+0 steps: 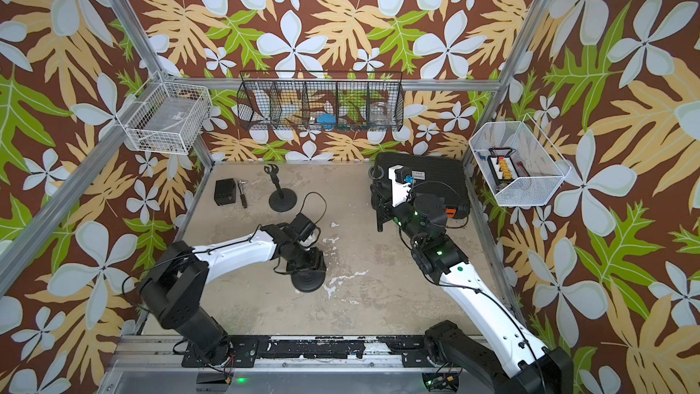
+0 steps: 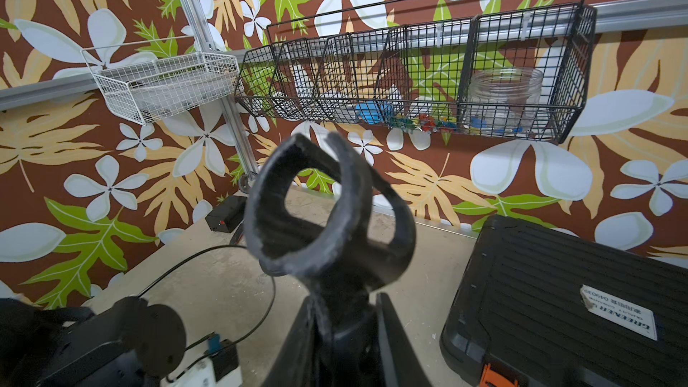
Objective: Assemble a microphone stand
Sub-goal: Move the microphone stand base to the center of the board.
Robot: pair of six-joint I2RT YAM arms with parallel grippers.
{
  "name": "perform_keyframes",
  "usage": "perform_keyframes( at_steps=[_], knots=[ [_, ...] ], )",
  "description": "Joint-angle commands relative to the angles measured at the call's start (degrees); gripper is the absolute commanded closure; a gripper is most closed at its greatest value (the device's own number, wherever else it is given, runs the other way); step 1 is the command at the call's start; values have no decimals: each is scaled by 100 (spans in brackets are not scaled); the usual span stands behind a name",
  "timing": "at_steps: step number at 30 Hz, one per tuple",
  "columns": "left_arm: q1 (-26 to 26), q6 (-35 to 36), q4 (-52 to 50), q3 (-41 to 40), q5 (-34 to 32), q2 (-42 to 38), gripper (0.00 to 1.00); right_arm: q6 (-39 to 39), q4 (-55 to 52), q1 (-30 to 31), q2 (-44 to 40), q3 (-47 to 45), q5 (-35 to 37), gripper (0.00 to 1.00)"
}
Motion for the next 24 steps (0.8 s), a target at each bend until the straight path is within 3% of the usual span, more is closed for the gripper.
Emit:
perform_keyframes(
  at_steps=[1, 13, 16, 24],
  knots=[
    [24, 438, 1168, 167, -792, 554, 33, -35, 130, -44, 2, -14, -30, 92],
    [231, 982, 632, 1771, -916, 1482, 34, -82, 288, -83, 19, -146, -303, 92],
    [211, 1080, 698, 1845, -943, 1124, 34, -134, 483, -82, 19, -242, -439, 92],
    [130, 1497, 1177, 1407, -829, -865, 32, 61, 1277, -82, 157, -332, -836, 95]
  ],
)
